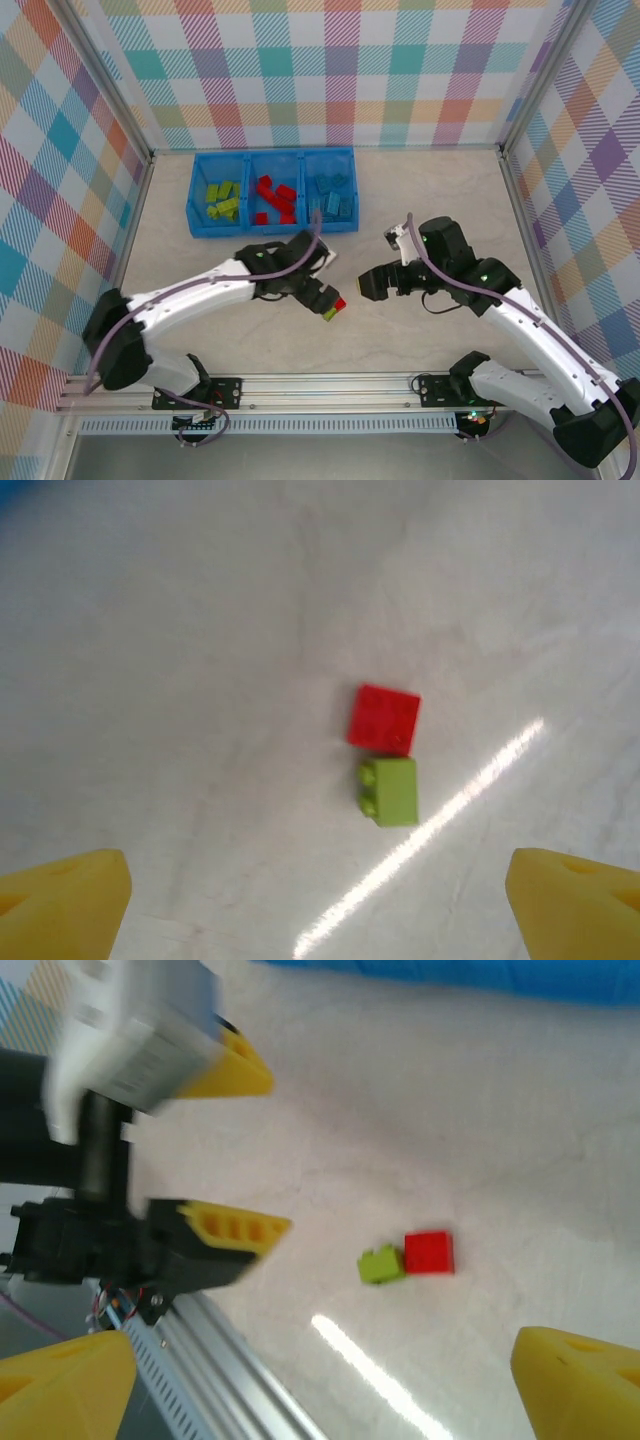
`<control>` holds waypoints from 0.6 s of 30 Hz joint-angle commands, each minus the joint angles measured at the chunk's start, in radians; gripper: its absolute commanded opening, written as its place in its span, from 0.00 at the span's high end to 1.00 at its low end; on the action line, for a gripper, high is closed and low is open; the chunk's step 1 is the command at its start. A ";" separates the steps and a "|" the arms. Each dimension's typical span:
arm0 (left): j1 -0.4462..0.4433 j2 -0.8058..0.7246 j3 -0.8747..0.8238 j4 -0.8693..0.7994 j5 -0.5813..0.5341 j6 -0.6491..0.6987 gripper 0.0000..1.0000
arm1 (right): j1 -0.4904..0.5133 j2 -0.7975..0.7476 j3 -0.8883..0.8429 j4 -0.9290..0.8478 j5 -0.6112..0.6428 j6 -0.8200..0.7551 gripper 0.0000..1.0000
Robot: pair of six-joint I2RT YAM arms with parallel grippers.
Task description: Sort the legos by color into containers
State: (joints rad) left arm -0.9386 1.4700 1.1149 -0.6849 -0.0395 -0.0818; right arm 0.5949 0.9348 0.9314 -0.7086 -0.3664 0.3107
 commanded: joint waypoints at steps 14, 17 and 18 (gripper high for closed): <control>-0.069 0.377 0.087 0.033 0.064 -0.069 0.39 | -0.003 0.009 -0.023 -0.080 -0.045 0.050 0.00; -0.069 0.369 0.069 0.050 0.075 -0.068 0.52 | -0.003 0.008 -0.025 -0.084 -0.046 0.051 0.00; -0.069 0.366 0.065 0.054 0.080 -0.068 0.56 | -0.003 0.009 -0.026 -0.086 -0.050 0.051 0.00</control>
State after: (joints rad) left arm -0.9947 1.8442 1.1873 -0.6453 0.0193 -0.1421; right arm 0.5949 0.9463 0.9108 -0.7803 -0.3985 0.3557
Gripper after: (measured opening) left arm 0.460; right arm 0.996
